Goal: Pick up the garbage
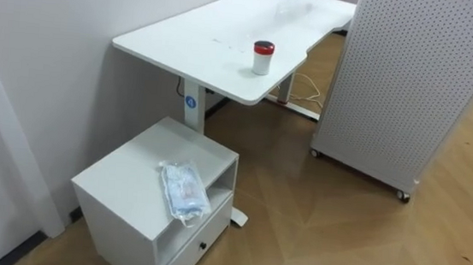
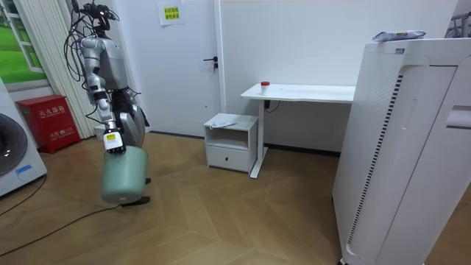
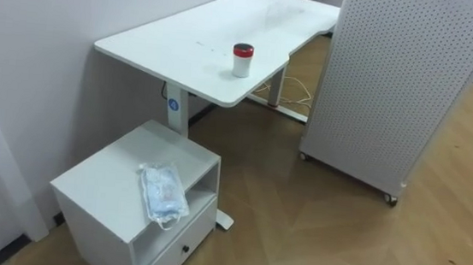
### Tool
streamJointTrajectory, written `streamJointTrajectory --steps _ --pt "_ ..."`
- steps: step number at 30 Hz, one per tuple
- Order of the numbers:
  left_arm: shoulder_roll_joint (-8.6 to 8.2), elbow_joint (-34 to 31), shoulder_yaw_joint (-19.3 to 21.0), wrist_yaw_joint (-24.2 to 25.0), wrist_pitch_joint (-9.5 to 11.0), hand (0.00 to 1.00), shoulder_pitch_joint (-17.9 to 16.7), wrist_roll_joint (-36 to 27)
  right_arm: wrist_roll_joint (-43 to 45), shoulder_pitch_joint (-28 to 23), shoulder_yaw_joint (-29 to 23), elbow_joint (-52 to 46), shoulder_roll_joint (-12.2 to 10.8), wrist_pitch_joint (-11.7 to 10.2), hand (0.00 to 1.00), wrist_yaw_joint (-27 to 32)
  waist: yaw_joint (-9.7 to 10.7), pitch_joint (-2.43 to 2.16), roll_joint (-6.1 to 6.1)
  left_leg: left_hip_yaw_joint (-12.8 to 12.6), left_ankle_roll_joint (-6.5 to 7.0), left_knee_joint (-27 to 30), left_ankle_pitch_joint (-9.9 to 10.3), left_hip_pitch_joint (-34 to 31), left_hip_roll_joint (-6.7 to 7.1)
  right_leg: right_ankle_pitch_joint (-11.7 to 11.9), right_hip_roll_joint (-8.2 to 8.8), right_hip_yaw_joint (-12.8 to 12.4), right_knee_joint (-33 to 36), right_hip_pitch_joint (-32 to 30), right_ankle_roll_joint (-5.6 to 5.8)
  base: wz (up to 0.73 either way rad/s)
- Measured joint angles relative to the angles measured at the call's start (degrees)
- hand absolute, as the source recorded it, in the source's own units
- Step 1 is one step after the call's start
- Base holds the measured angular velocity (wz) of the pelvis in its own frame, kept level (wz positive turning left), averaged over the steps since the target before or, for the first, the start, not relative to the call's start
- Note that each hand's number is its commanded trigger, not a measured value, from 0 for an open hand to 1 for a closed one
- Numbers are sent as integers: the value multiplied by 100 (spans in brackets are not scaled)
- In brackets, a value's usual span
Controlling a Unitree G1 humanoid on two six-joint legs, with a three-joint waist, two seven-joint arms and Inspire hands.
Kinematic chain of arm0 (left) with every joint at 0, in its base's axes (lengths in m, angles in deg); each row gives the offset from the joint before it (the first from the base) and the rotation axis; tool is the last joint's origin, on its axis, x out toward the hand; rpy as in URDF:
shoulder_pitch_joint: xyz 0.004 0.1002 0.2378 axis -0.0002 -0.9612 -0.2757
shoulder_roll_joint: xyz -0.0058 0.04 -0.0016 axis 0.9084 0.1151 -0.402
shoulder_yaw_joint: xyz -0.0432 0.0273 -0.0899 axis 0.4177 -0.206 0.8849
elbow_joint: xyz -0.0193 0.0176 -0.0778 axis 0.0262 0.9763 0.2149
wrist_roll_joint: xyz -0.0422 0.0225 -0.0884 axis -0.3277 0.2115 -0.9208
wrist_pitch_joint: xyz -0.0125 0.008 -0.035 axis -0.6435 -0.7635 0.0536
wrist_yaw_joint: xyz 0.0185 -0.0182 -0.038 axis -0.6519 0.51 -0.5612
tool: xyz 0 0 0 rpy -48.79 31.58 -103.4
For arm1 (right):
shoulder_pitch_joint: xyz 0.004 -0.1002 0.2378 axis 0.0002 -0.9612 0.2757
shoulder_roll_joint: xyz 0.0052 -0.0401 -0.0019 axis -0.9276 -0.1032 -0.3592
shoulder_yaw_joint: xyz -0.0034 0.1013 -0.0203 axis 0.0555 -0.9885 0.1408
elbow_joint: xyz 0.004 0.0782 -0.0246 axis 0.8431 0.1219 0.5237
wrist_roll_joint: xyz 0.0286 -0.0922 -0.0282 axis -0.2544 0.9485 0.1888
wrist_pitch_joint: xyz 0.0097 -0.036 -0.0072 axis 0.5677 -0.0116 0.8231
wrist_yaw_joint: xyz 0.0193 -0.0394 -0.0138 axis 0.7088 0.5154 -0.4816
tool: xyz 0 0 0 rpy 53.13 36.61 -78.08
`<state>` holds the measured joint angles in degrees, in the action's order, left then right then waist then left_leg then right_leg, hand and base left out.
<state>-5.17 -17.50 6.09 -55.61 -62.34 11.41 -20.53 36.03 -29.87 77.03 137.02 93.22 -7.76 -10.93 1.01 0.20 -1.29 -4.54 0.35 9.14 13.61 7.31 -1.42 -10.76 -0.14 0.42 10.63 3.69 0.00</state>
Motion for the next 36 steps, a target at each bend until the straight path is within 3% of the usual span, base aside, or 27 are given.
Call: streamJointTrajectory --steps 12,14,16,18,21,22,23,24,25,26,27,28,29,30,31,33,34,35,36 --pt "-37 -3 56 -17 0 0 102 2 -55 4 -3 -22 2 -52 100 0 -10 -18 62 129 -30 123 16 -79 -21 -35 2 163 50 -8 -41 5" --pt "-27 8 111 -19 8 0 118 1 -76 36 -7 -22 1 -51 100 -16 -43 6 49 38 -72 297 69 -120 -59 -142 -5 225 322 -91 -75 -14" --pt "6 51 110 -22 60 0 167 3 -75 31 1 -10 2 -55 100 -63 -113 30 33 -28 -162 941 224 -338 -128 -305 3 504 584 -196 -167 -22" --pt "43 68 109 -22 82 0 175 4 -73 52 -4 -27 -3 -56 100 -101 -118 57 -40 -23 -207 1623 270 -598 -177 -478 -8 471 776 -233 -256 -6" --pt "64 55 114 -22 77 0 175 1 -177 11 -7 -35 34 -47 100 -151 -117 69 23 1 -202 2922 238 -1215 -400 -688 -130 401 1049 -235 -485 1" --pt "68 73 111 -20 80 0 135 -7 -267 6 -6 -42 44 -44 100 -178 -123 65 8 63 -156 3243 266 -1522 -347 -776 -209 231 1200 -261 -578 11" --pt "60 73 99 -4 82 0 136 -25 -334 -1 -5 -39 61 -42 100 -203 -119 67 7 69 -100 3214 305 -1681 -259 -805 -229 176 1234 -271 -615 22" --pt "54 58 47 27 95 0 149 -60 -504 -6 28 -37 91 -38 100 -245 -125 65 -10 43 -42 3051 328 -2028 -48 -851 -230 134 1256 -286 -651 16" --pt "50 60 53 30 92 0 110 -56 -650 2 39 -37 98 -41 100 -245 -162 58 -26 -15 -34 2682 284 -2330 140 -885 -222 116 1249 -264 -664 7" --pt "53 64 76 28 90 0 81 -53 -659 5 43 -37 100 -47 100 -243 -172 58 -22 -36 -53 2414 206 -2459 213 -909 -223 116 1248 -248 -678 -19" --pt "58 69 122 23 96 0 -1 -42 -661 3 52 -32 105 -56 100 -242 -244 57 -4 -129 -78 1789 -67 -2630 246 -954 -235 125 1258 -211 -702 -38" --pt "68 88 150 24 104 0 -89 -53 -662 -33 115 -21 115 -54 100 -241 -314 70 39 -159 -15 1396 -496 -2752 209 -1002 -250 114 1236 -127 -663 -38" --pt "65 91 173 24 104 0 -129 -48 -654 -68 148 -28 119 -60 100 -245 -303 65 36 -146 8 1263 -693 -2764 209 -1033 -254 114 1202 -60 -655 -21" --pt "49 90 172 24 117 0 -157 -51 -649 -161 225 -57 131 -78 100 -247 -280 44 13 -158 71 1151 -1042 -2754 223 -1124 -247 102 1174 21 -630 5" --pt "15 86 137 24 185 0 -147 -50 -649 -190 231 -56 139 -106 100 -246 -256 15 25 -184 256 1170 -1235 -2746 265 -1209 -222 105 1152 47 -585 8" --pt "-8 57 75 36 311 0 -133 -58 -624 -151 222 -54 139 -121 100 -241 -219 -5 -8 -253 413 1335 -1237 -2761 329 -1270 -130 120 1027 151 -519 -9" --pt "-7 40 76 36 341 0 -85 -63 -588 -80 222 -56 141 -127 100 -236 -226 -2 -45 -390 466 1494 -1112 -2766 330 -1294 -54 99 983 196 -478 -25" --pt "-5 42 76 36 343 0 -60 -82 -524 -35 223 -58 144 -129 100 -230 -230 21 -58 -449 478 1592 -1032 -2777 325 -1310 -19 93 974 228 -449 -28" --pt "-3 41 81 33 358 0 17 -142 -425 35 234 -59 162 -142 100 -230 -254 75 -87 -549 492 1853 -830 -2834 311 -1330 14 14 944 341 -420 -24"
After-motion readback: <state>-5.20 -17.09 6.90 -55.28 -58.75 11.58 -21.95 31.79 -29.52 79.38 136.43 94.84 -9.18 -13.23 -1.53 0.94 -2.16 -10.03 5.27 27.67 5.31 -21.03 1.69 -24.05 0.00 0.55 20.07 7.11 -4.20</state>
